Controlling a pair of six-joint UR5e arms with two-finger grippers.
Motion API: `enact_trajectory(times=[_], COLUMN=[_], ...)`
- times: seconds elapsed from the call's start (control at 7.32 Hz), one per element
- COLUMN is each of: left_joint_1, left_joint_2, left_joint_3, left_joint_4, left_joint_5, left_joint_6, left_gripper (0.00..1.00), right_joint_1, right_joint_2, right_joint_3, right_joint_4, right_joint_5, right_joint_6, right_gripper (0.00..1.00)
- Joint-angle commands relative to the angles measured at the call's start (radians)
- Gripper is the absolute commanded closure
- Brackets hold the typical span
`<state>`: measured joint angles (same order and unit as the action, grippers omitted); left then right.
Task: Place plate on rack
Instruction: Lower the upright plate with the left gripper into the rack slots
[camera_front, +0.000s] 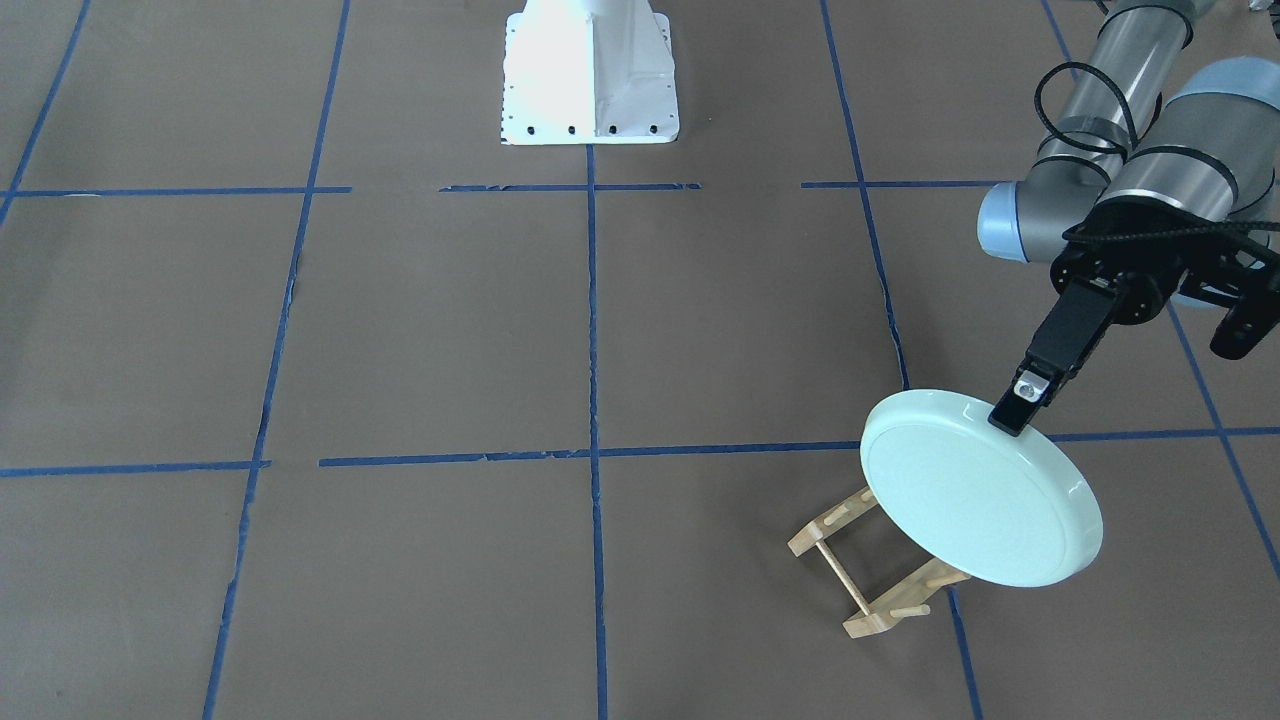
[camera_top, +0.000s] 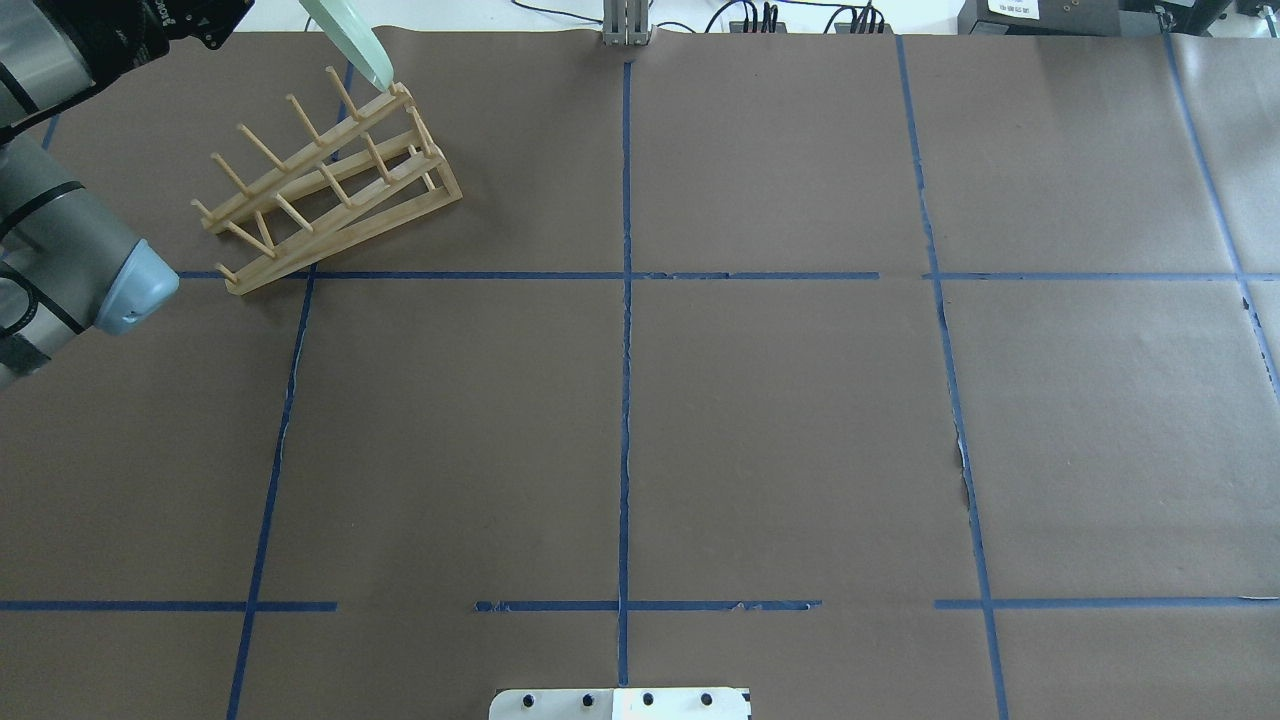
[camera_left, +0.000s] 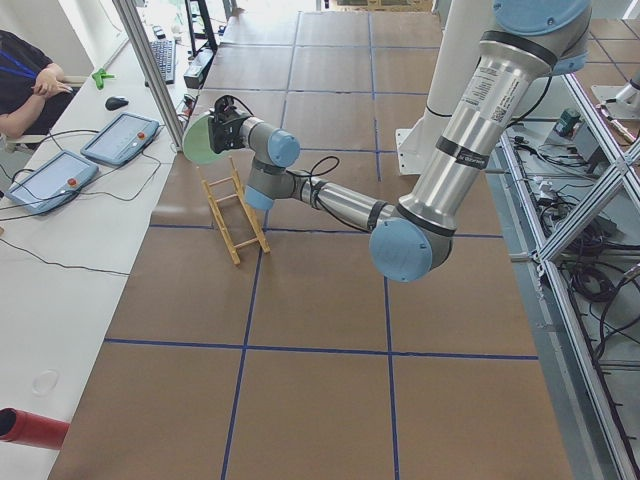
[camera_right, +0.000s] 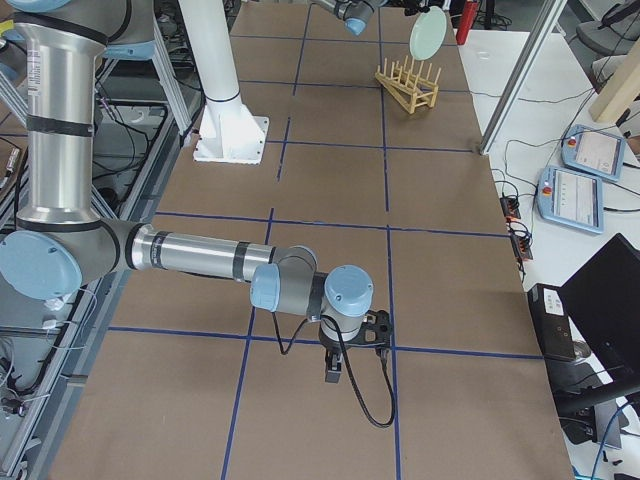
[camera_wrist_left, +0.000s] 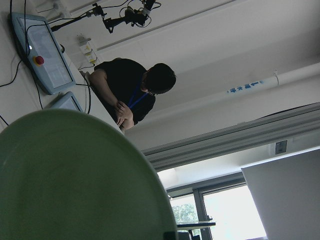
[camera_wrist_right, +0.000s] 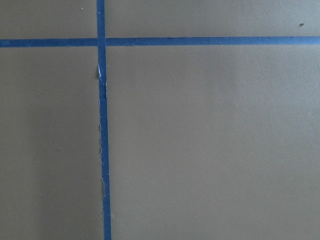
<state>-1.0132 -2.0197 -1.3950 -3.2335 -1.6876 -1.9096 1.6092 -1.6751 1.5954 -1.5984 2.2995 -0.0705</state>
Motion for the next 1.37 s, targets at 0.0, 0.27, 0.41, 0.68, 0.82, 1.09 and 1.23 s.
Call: enact_trajectory(times=[0.0,0.27,0.41,0.68,0.82,1.09,1.23], left_joint_1=[0.030,0.033,0.033,0.034,0.036,0.038,0.036], left_joint_2=[0.009,0.004,-0.002,-0.005,-0.007,-0.014,-0.016], left_joint_3=[0.022,0.056,0.076,0.097,0.108,0.119,0.117], left_joint_4=[-0.009,-0.015,-0.015,-0.015,-0.015,-0.015,-0.015], left_joint_5=[0.000,0.002,0.002,0.002,0.003,0.005,0.003], left_joint_6=[0.006,0.007,0.007,0.007,0.007,0.007,0.006], left_gripper=[1.00,1.00,1.00,1.00,1.00,1.00,1.00], right_joint_1=[0.000,0.000,0.000,0.000,0.000,0.000,0.000], right_joint_2=[0.000,0.000,0.000,0.000,0.000,0.000,0.000], right_joint_3=[0.000,0.000,0.000,0.000,0.002,0.002,0.000], right_joint_4=[0.000,0.000,0.000,0.000,0.000,-0.002,0.000], right_joint_5=[0.000,0.000,0.000,0.000,0.000,0.000,0.000], right_joint_6=[0.000,0.001,0.001,0.000,0.000,0.000,0.000], right_gripper=[0.00,0.00,0.00,0.00,0.00,0.00,0.00])
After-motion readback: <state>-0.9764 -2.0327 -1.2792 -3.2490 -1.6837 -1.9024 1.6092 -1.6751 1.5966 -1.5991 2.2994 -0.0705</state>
